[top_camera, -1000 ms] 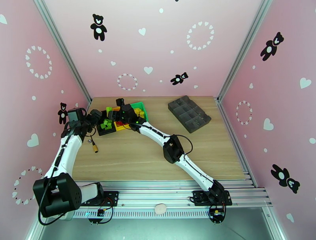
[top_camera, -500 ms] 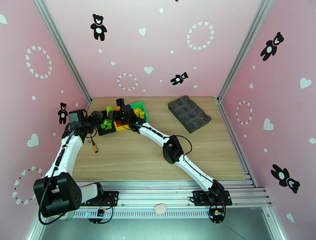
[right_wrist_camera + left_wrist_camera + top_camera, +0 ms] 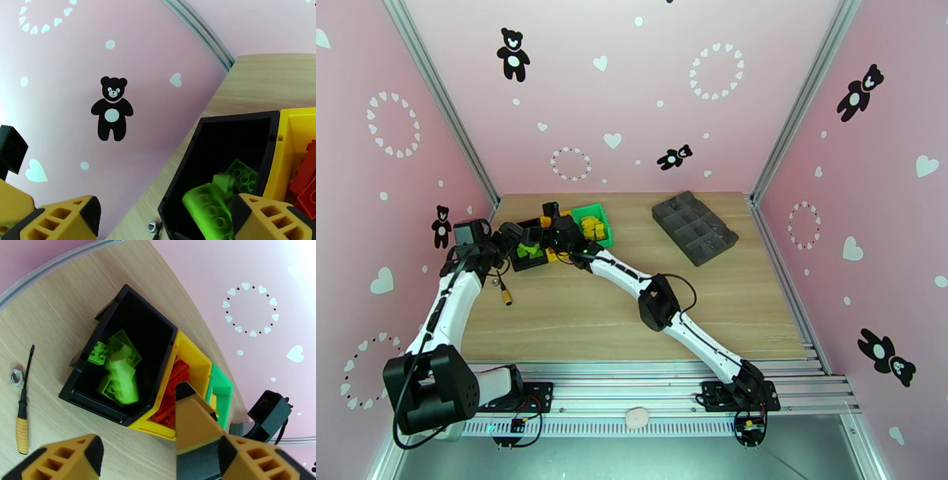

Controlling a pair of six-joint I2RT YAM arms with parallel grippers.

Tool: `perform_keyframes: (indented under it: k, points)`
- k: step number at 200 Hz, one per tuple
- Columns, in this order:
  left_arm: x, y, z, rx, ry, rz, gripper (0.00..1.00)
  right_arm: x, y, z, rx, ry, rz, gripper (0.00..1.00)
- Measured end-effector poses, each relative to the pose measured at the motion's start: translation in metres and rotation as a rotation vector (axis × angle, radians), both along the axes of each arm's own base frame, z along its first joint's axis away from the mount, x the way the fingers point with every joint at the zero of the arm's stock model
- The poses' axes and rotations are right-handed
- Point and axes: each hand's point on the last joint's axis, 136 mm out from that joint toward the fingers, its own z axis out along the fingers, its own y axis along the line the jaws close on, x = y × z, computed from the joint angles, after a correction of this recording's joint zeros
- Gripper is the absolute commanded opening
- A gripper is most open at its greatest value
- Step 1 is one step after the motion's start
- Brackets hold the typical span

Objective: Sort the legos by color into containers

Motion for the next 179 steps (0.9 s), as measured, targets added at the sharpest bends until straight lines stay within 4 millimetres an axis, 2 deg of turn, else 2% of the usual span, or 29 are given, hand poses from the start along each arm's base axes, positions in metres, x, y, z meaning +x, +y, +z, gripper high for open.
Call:
perform_keyframes:
  k: [43, 75, 102, 118, 137, 157, 179]
  points:
    - [-0.001, -0.001, -0.002, -0.006, 0.005, -0.001, 0.83, 0.000, -0.001, 0.000, -0.014, -0.021, 0.006, 0.91]
    - [-0.002, -0.001, -0.001, 0.001, 0.004, -0.005, 0.88, -0.002, -0.002, -0.013, -0.083, -0.045, 0.027, 0.86]
    - [-0.008, -0.001, 0.008, 0.025, -0.010, -0.011, 0.98, -0.005, -0.013, -0.025, -0.192, -0.053, 0.052, 0.82]
    - [-0.012, 0.000, 0.019, 0.043, -0.033, -0.005, 0.99, -0.010, -0.025, -0.026, -0.263, -0.060, 0.065, 0.82]
    - [-0.014, 0.000, 0.034, 0.062, -0.072, -0.006, 0.98, -0.020, -0.047, -0.015, -0.331, -0.084, 0.072, 0.82]
    - [-0.016, -0.004, 0.044, 0.102, -0.093, -0.014, 0.98, -0.031, -0.076, 0.012, -0.368, -0.128, 0.060, 0.82]
    - [-0.015, -0.030, 0.054, 0.174, -0.110, -0.082, 0.99, -0.042, -0.113, 0.045, -0.391, -0.189, 0.026, 0.82]
